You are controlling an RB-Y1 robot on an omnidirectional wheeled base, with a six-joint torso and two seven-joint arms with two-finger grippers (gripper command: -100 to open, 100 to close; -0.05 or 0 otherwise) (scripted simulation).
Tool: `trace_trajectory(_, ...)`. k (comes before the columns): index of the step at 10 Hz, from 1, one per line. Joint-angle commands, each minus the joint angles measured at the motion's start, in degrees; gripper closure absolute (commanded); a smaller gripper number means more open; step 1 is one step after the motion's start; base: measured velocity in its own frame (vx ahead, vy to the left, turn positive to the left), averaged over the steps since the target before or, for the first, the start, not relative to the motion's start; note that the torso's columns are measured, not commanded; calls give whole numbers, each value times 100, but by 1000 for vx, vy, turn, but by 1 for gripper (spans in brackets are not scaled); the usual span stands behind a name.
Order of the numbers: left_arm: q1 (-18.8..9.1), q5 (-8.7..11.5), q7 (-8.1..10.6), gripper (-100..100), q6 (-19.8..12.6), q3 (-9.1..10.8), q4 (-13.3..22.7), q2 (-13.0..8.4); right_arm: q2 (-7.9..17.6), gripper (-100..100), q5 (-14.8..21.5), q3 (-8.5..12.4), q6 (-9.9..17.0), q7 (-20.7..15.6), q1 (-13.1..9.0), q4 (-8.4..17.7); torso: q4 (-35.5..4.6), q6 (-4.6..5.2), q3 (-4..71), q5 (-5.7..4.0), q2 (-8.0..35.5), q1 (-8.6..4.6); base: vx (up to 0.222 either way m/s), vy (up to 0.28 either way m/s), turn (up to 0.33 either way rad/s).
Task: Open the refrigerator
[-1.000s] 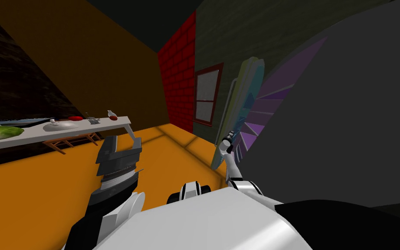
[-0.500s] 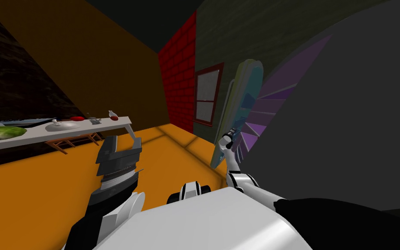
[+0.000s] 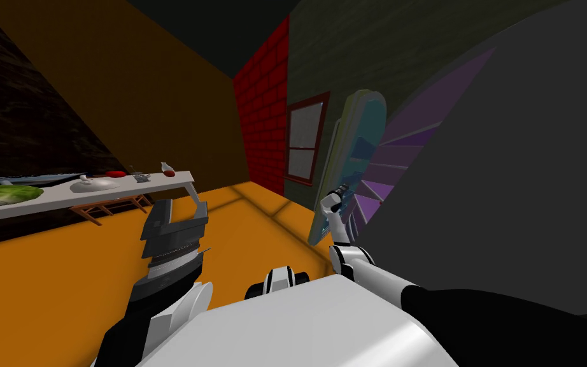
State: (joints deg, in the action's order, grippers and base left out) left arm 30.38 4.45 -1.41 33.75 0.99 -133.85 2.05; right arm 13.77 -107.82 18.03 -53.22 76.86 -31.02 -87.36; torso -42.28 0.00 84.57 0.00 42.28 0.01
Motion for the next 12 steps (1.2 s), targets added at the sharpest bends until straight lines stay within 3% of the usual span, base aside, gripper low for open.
trace_trajectory(1, 0, 0, 0, 0, 0, 0, 0, 0, 49, -100, -302, 106, -200, -198, -310, -25, 0, 0, 0, 0, 0, 1, 12, 13, 12)
trace_trajectory(12, 0, 0, 0, 0, 0, 0, 0, 0, 217, -100, -1441, 498, -980, -930, -1551, -108, 0, -1, 0, 0, 0, 1, 11, 9, 11)
